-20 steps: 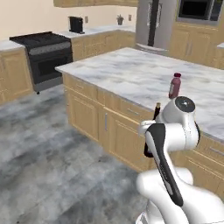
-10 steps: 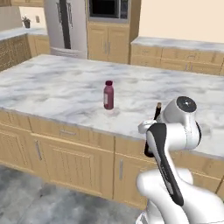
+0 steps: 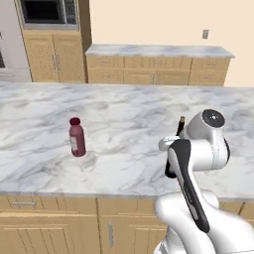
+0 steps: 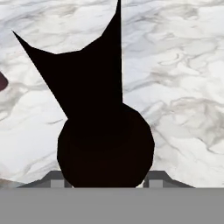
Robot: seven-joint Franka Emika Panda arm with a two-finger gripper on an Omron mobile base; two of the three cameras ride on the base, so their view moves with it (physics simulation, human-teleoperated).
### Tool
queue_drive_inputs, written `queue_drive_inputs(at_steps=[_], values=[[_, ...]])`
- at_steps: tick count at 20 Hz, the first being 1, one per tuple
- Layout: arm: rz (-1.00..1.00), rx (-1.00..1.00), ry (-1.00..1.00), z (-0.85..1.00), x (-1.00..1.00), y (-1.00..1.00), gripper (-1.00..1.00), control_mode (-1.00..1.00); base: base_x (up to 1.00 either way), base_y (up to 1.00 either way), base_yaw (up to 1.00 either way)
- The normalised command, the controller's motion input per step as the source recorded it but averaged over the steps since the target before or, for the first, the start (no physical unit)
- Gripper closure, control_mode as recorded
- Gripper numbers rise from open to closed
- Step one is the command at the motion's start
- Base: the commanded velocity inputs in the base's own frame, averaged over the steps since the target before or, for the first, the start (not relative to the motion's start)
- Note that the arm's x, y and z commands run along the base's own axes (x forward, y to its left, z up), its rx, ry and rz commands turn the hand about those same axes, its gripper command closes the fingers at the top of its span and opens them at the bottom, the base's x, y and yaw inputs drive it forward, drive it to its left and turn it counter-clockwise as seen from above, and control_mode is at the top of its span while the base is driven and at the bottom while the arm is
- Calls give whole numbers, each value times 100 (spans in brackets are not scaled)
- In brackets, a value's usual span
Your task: Move the drinks to the dining counter.
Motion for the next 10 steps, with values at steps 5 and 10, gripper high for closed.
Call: queue_drive_inputs(at_steps=[5,10], values=[[0,0,0,0,0,0,100,100,60,3,-38],[0,0,0,0,0,0,100,100,57,0,-35]])
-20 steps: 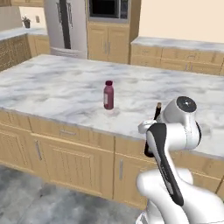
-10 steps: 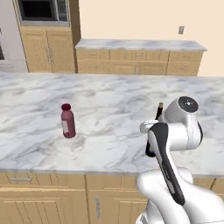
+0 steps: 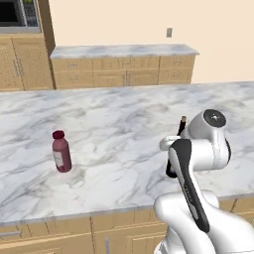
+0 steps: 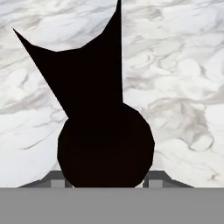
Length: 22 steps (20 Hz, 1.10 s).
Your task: Move the drinks to the dining counter.
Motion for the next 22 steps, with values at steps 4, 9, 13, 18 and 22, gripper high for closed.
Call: queue_drive_inputs(at_steps=[4,9,13,18,22], values=[[0,0,0,0,0,0,100,100,69,0,-39],[0,0,0,0,0,0,100,100,58,0,-32],[0,0,0,0,0,0,100,100,0,0,0],[0,0,0,0,0,0,100,100,0,0,0],[0,0,0,0,2,0,100,-100,0,0,0]])
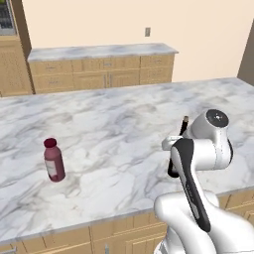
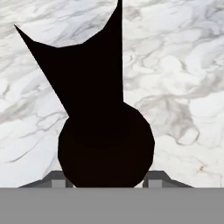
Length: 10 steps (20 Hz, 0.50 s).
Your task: Move the drinks to the dining counter.
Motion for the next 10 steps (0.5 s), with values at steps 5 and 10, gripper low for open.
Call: queue_drive_inputs(at_steps=[5,10], values=[[0,0,27,5,64,1,100,-100,0,0,0],[0,-2,29,4,76,0,100,-100,0,0,0]])
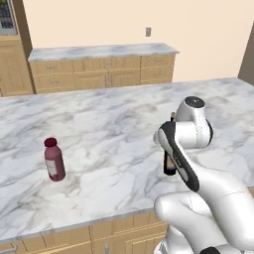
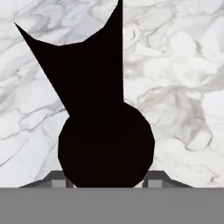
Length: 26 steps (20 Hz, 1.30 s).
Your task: Move the drinks to the dining counter.
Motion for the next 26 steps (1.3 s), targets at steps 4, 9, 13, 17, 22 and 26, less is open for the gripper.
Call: queue_drive_inputs(at_steps=[4,9,13,17,22,26], values=[[0,0,-2,0,59,0,100,-100,0,0,0],[0,0,-21,0,37,0,100,-100,0,0,0],[0,0,-28,0,18,0,100,-100,0,0,0],[0,0,-23,-17,14,0,100,-100,0,0,0],[0,0,-6,-28,21,0,100,-100,0,0,0],[0,0,0,-9,24,0,100,-100,0,0,0]])
